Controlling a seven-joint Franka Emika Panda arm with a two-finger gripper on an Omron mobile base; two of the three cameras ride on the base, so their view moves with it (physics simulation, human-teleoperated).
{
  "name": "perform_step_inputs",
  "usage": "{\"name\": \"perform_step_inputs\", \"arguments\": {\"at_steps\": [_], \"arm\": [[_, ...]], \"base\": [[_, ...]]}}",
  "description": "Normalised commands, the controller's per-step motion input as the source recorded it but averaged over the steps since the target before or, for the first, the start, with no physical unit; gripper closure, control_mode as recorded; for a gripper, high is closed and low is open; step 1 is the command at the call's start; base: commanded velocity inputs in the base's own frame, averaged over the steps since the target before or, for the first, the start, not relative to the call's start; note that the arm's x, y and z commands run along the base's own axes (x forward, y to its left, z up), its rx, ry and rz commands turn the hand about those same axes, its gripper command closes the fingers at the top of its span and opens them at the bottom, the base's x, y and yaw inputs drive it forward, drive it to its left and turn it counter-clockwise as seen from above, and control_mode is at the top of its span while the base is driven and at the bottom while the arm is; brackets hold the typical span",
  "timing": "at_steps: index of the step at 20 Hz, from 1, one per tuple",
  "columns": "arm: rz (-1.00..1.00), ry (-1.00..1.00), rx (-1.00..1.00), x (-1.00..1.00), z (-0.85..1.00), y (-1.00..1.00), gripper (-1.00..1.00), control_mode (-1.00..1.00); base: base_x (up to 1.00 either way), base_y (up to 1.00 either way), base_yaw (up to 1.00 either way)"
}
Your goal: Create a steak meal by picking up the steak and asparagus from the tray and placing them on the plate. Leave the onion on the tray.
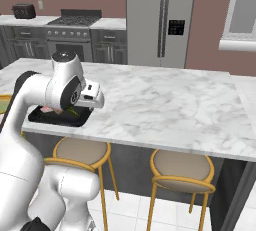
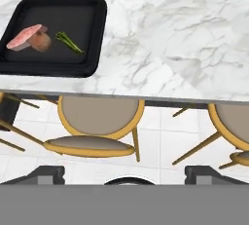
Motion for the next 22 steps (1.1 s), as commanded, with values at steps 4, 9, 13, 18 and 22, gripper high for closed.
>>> {"name": "perform_step_inputs", "arguments": {"at_steps": [4, 9, 13, 18, 22], "arm": [[0.0, -0.07, 0.0, -0.17, -0.14, 0.0, -1.0, -1.0], [0.0, 0.0, 0.0, 0.0, -0.01, 0.0, -1.0, -1.0], [0.0, 0.06, 0.0, 0.01, 0.0, 0.0, -1.0, -1.0], [0.0, 0.1, 0.0, 0.0, 0.0, 0.01, -1.0, -1.0], [0.0, 0.04, -0.02, -0.16, 0.0, 0.03, -1.0, -1.0]], "base": [[0.0, 0.0, 0.0], [0.0, 0.0, 0.0], [0.0, 0.0, 0.0], [0.0, 0.0, 0.0], [0.0, 0.0, 0.0]]}}
